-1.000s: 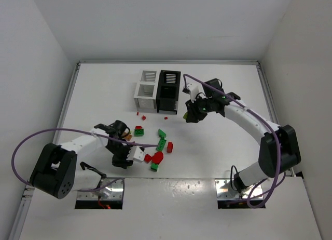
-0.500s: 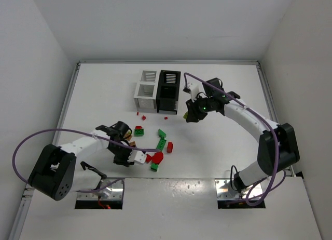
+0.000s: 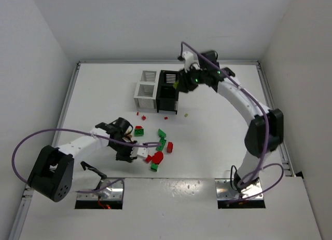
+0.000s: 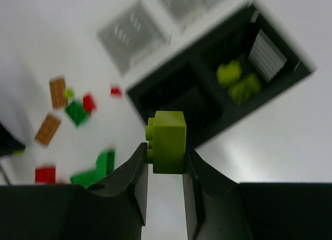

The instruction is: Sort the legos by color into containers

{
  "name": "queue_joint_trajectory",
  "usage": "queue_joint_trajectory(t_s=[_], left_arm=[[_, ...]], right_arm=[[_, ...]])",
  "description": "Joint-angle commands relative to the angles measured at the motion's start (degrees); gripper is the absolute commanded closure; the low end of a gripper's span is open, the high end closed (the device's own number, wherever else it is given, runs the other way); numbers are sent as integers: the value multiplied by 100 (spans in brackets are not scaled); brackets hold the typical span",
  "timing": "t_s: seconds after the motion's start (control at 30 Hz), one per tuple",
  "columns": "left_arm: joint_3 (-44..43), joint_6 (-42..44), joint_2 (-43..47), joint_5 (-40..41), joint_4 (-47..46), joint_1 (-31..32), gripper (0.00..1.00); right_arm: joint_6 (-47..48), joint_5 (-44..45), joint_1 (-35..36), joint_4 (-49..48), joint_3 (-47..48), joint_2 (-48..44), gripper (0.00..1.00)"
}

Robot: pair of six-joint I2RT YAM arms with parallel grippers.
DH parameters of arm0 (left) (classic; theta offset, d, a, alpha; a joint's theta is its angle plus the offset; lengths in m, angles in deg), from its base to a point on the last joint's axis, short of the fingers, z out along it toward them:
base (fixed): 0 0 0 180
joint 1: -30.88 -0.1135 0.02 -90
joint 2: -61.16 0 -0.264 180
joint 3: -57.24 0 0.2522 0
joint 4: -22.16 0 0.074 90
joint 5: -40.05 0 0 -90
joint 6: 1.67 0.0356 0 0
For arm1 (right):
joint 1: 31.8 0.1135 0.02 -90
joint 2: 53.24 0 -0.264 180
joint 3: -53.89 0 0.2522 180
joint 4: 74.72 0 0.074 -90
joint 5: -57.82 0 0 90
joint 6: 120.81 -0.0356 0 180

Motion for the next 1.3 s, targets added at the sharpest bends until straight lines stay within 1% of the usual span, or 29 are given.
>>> queue_joint_trajectory(t_s=[0.0, 0.03, 0.07, 0.1, 0.13, 0.17, 0.23, 0.27, 0.47, 0.53, 0.57, 0.63, 0.67, 0.7, 0.73, 0.77, 0.87, 0.9, 0.97, 1.0, 1.03, 1.1, 1.13, 1.17, 1.2, 1.23, 1.27], left_arm=[[-482, -616, 148, -561, -158, -32, 79], [-552, -974, 148, -614, -237, -84, 81], [-683, -1117, 148, -675, -238, -85, 81], [-754, -1258, 148, -806, -238, -146, 81], [-824, -1686, 148, -808, -238, -146, 83], [-895, -1960, 148, -808, -438, -146, 83], [-1167, -2242, 148, -860, -440, -199, 83], [-1264, -2609, 200, -921, -544, -251, 83], [-2177, -3631, 201, -1413, -712, -611, 85], [-2493, -4044, 78, -1484, -878, -674, 85], [-2591, -4167, 78, -1537, -879, -734, 85], [-2846, -4650, -36, -1537, -1177, -805, 85], [-2925, -4817, -37, -1537, -1300, -858, 85], [-2995, -5228, -89, -1537, -1606, -858, 85], [-3118, -5441, -159, -1372, -1783, -858, 85], [-3180, -5774, -220, -1309, -2089, -858, 85], [-3461, -6285, -597, -1002, -2583, -858, 85], [-3531, -6565, -721, -923, -2880, -858, 85], [-3786, -6822, -984, -712, -3198, -858, 85], [-3891, -7006, -1282, -650, -3443, -789, 85], [-4153, -7060, -1450, -432, -3524, -736, 85], [-4471, -7113, -1819, -202, -3647, -682, 85], [-4638, -7182, -2230, -201, -3709, -630, 85], [-5031, -7244, -2451, -19, -3709, -577, 85], [-5244, -7297, -2680, -17, -3709, -577, 85], [-5472, -7419, -2908, 36, -3709, -577, 85], [-5901, -7490, -3337, 36, -3648, -577, 85]], right_arm=[[-391, 70, -25, -123, 1423, 913, 100], [-444, 140, -25, -53, 2027, 1385, 100], [-444, 193, -25, 0, 2320, 1616, 100], [-514, 193, -25, 62, 2871, 1827, 100], [-515, 263, -25, 123, 3103, 2038, 100], [-515, 351, -25, 124, 3245, 2336, 100], [-567, 404, -25, 28, 3299, 2470, 100], [-619, 474, -25, -25, 3299, 2523, 100], [-620, 667, -25, -78, 3351, 2883, 100], [-620, 668, -25, -78, 3422, 2963, 100], [-620, 668, -25, -26, 3491, 3041, 97], [-620, 729, -25, -26, 3492, 3094, 83], [-620, 729, -25, -26, 3492, 3095, 69], [-620, 729, -25, -26, 3492, 3095, 62], [-620, 729, -25, -26, 3492, 3043, 53], [-620, 729, -25, -26, 3492, 2973, 51], [-672, 791, -25, -96, 3387, 2806, 46], [-673, 791, -25, -148, 3334, 2683, 44], [-621, 940, -25, -96, 3256, 2481, 44], [-542, 1001, -25, -96, 3159, 2332, 44], [-471, 1159, -25, -200, 2810, 1939, 43], [-339, 1326, -25, -429, 2265, 1445, 40], [-269, 1571, -25, -743, 1609, 1190, 39], [-268, 1721, -77, -929, 1281, 935, 38], [-268, 1914, -77, -1009, 799, 524, 33], [-268, 2229, -77, -1062, 594, 346, 28], [-173, 2232, -147, -1010, 270, 48, 18]])
